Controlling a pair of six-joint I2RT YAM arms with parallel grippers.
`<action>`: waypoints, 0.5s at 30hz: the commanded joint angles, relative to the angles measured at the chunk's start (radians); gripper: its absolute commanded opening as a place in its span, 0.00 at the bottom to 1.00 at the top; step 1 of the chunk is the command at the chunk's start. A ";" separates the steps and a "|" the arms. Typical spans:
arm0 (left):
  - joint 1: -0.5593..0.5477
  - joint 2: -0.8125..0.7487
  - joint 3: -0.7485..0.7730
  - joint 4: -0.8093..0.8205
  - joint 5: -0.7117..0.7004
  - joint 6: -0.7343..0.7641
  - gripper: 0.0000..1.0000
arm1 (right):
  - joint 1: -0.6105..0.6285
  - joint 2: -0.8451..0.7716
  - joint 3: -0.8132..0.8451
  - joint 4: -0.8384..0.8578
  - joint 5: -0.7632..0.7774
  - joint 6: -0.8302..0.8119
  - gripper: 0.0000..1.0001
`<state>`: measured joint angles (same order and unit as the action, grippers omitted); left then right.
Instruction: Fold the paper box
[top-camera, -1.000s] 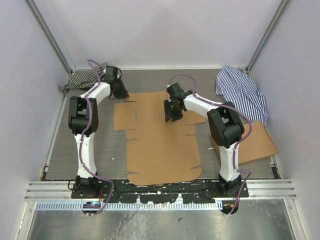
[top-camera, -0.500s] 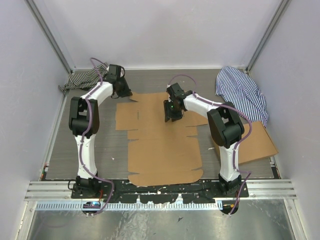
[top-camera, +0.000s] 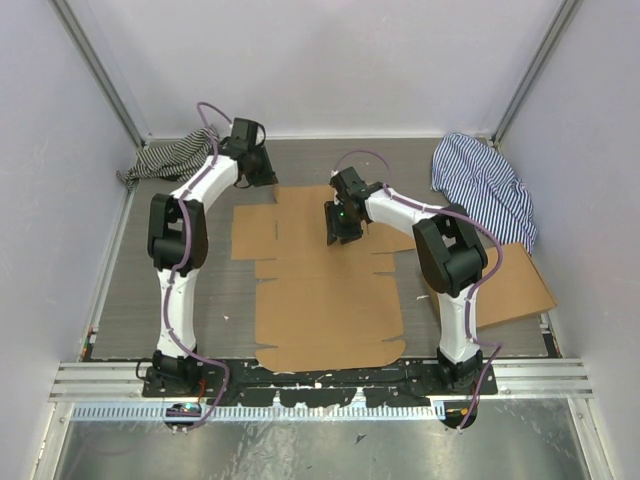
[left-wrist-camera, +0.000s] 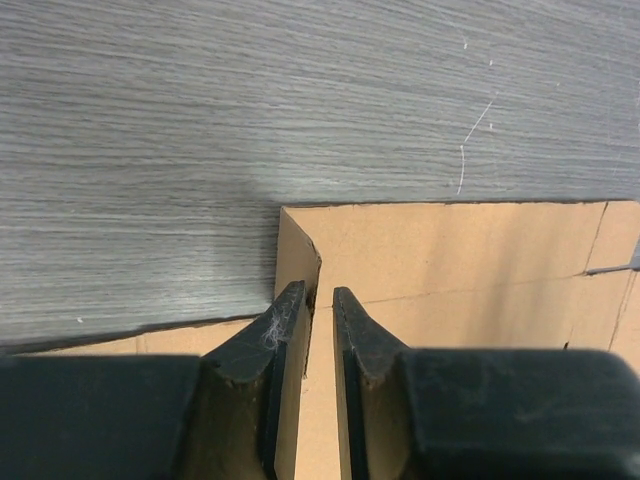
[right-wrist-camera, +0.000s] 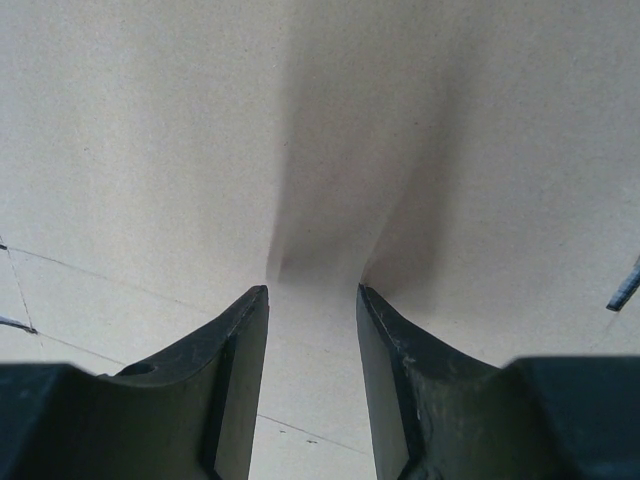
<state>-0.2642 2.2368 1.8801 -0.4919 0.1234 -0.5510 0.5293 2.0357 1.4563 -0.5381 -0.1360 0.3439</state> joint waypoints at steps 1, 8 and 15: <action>-0.012 0.047 0.082 -0.110 -0.054 0.056 0.24 | 0.010 0.007 0.003 0.023 -0.022 0.007 0.46; -0.017 0.095 0.161 -0.202 -0.079 0.084 0.25 | 0.011 0.004 0.002 0.024 -0.017 0.008 0.46; -0.040 0.125 0.239 -0.287 -0.142 0.118 0.07 | 0.014 0.001 0.002 0.020 -0.011 0.016 0.46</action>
<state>-0.2871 2.3428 2.0491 -0.7059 0.0246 -0.4721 0.5346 2.0365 1.4563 -0.5343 -0.1413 0.3466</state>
